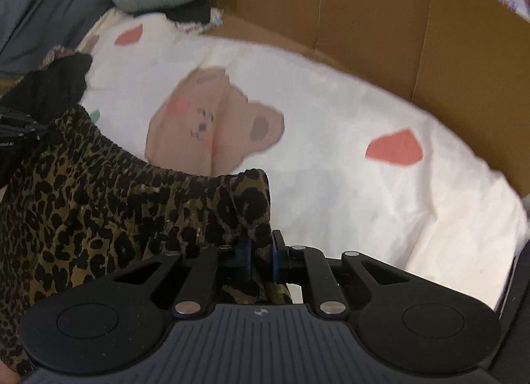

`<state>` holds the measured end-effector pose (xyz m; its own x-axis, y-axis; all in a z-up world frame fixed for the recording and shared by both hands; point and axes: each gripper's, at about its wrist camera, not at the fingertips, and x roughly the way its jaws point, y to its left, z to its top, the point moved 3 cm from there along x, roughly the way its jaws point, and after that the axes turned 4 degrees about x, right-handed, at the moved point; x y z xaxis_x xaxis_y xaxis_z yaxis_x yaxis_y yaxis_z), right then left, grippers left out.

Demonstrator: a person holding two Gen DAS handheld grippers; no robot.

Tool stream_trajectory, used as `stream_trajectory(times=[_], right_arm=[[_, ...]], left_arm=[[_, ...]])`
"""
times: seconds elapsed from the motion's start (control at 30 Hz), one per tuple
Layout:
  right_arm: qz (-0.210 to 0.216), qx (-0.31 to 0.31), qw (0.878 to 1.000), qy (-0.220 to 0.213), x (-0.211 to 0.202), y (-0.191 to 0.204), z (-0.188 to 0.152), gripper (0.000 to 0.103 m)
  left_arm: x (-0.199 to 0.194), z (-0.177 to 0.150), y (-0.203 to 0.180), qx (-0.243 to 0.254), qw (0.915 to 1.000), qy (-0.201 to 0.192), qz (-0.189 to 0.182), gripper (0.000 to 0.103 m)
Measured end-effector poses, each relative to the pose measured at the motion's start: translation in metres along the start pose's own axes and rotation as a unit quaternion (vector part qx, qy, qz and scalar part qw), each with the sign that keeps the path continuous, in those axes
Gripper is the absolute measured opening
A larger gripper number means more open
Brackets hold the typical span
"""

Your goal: Fold clothes

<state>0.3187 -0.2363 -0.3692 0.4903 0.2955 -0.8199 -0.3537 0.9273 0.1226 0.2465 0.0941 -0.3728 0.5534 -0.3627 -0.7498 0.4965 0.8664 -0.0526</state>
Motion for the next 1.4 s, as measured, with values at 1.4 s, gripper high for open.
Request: stream_trajectory(times=[1.4], right_arm=[[-0.119, -0.088, 0.989, -0.012, 0.085, -0.037, 0.18, 0.009]], left_arm=[[0.111, 0.129, 0.059, 0.039, 0.9978, -0.013, 0.051, 0.002]])
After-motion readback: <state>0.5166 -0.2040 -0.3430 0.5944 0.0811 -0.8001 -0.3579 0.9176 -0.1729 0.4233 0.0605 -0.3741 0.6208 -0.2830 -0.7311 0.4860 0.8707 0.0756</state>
